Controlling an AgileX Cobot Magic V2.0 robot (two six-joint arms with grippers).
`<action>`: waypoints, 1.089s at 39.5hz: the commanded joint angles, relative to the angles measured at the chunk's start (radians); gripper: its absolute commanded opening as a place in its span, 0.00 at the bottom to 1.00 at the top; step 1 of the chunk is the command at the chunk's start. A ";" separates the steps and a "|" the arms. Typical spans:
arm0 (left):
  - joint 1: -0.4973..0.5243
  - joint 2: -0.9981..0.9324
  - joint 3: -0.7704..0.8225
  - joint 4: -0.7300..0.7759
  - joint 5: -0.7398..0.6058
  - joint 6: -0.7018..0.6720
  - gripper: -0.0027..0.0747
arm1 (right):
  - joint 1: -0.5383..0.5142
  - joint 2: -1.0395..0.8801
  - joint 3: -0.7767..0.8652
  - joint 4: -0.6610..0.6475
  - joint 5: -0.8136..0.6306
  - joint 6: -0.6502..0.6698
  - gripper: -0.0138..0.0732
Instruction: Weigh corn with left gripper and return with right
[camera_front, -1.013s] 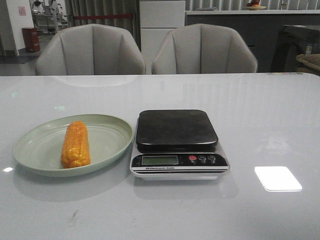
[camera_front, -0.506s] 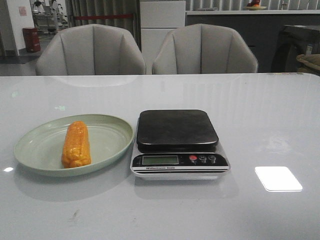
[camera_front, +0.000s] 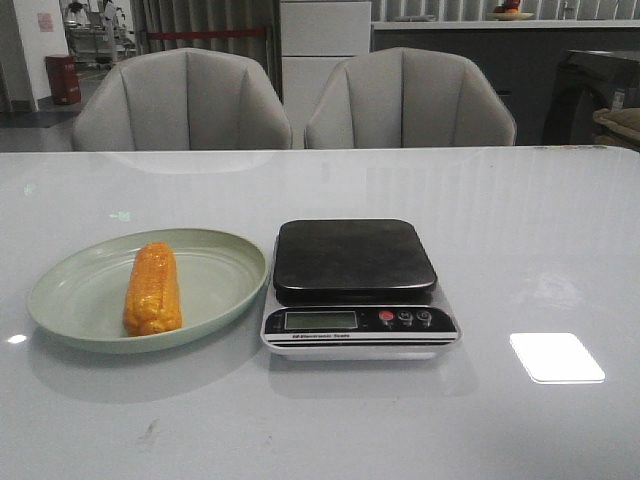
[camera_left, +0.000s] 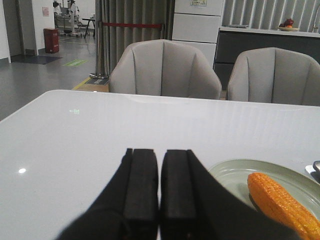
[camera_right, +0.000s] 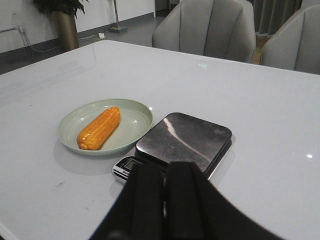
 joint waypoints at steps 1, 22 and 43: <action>0.003 -0.019 0.031 -0.010 -0.083 -0.001 0.19 | -0.006 0.006 -0.026 -0.012 -0.076 -0.013 0.35; 0.003 -0.019 0.031 -0.010 -0.083 -0.001 0.19 | -0.242 -0.095 0.109 -0.012 -0.178 -0.014 0.35; 0.003 -0.019 0.031 -0.010 -0.083 -0.001 0.19 | -0.405 -0.358 0.240 -0.012 -0.154 -0.013 0.35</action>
